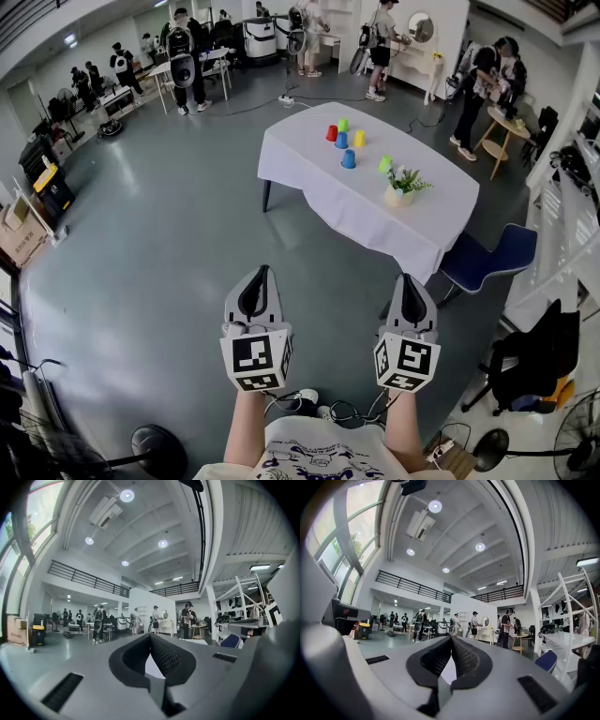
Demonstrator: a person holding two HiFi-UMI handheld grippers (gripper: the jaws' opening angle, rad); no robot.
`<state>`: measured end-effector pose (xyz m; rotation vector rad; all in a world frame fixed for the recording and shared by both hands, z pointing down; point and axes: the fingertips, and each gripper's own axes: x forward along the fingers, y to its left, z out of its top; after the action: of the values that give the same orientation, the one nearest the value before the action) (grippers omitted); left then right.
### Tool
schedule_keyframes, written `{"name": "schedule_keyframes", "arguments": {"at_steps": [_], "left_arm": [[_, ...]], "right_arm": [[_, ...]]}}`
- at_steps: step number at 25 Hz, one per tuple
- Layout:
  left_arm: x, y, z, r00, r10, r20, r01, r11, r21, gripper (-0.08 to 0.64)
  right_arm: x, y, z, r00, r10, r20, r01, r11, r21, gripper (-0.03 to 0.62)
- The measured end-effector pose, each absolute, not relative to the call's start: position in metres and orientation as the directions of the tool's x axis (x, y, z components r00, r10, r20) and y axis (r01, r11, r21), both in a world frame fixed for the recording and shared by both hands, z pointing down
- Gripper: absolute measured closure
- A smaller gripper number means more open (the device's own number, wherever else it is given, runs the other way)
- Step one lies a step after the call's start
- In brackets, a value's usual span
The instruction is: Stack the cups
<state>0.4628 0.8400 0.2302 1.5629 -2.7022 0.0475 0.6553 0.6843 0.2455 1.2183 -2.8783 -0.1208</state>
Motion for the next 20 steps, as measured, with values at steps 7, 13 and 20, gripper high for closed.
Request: {"name": "schedule_keyframes", "arguments": {"at_steps": [7,13,20], "left_arm": [[0.456,0.837,0.232,-0.495,-0.868,0.035,-0.869,0.494,-0.016,0.546],[0.445,0.834,0.233,-0.493,-0.869,0.038,-0.870,0.493,-0.011,0.546],[0.419,0.827,0.235,-0.486,-0.873,0.037,-0.874,0.486,-0.009,0.546]], "right_arm": [[0.649,0.682,0.246,-0.694,-0.720,-0.014,-0.718,0.691,0.078,0.577],[0.636,0.680,0.248,-0.694,-0.720,-0.008,-0.718,0.692,0.081,0.577],[0.614,0.671,0.251,-0.677,-0.736,-0.019,-0.735,0.674,0.078,0.577]]}}
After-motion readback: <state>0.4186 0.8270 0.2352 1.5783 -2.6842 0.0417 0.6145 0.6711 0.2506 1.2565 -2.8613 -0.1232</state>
